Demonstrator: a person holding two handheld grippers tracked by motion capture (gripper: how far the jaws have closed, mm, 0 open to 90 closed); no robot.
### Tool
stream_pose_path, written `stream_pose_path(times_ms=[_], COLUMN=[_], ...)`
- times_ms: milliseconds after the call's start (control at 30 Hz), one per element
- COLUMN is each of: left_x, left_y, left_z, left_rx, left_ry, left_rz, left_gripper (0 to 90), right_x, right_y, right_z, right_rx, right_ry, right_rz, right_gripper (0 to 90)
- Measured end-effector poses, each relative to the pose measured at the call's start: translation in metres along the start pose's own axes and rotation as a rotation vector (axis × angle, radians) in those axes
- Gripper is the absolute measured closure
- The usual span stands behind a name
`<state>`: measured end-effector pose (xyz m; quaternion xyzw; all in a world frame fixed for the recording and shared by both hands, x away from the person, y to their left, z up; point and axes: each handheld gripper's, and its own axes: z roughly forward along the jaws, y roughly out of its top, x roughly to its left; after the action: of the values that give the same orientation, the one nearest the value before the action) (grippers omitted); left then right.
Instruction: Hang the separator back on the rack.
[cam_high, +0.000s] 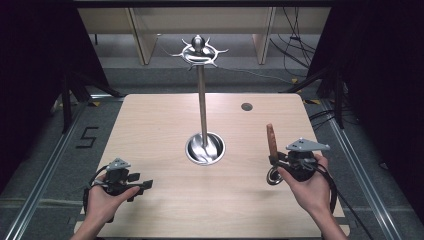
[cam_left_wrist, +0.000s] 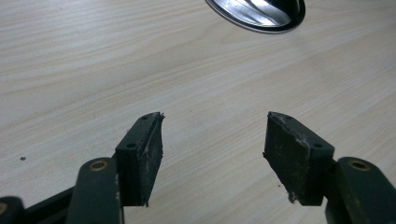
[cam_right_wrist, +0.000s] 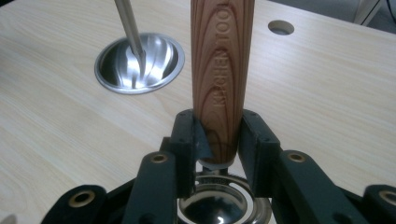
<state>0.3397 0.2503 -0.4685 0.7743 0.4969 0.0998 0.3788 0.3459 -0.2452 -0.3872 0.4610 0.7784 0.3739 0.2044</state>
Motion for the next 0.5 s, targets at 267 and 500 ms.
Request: stream_pose_path(times_ms=[267,500], left_x=[0.0,0.0], left_y=[0.0,0.0], left_z=[0.0,-0.001], left_rx=[-0.004,-0.005], left_ry=[0.005,0.008], left_rz=[0.0,0.005], left_gripper=[36.5,36.5], right_x=[0.002,0.006], right_y=[0.008,0.015], right_z=[0.0,-0.001], right_rx=[-0.056,-0.074], right_ry=[-0.003,0.015], right_rz=[-0.03,-0.008], right_gripper=[69.6,69.6])
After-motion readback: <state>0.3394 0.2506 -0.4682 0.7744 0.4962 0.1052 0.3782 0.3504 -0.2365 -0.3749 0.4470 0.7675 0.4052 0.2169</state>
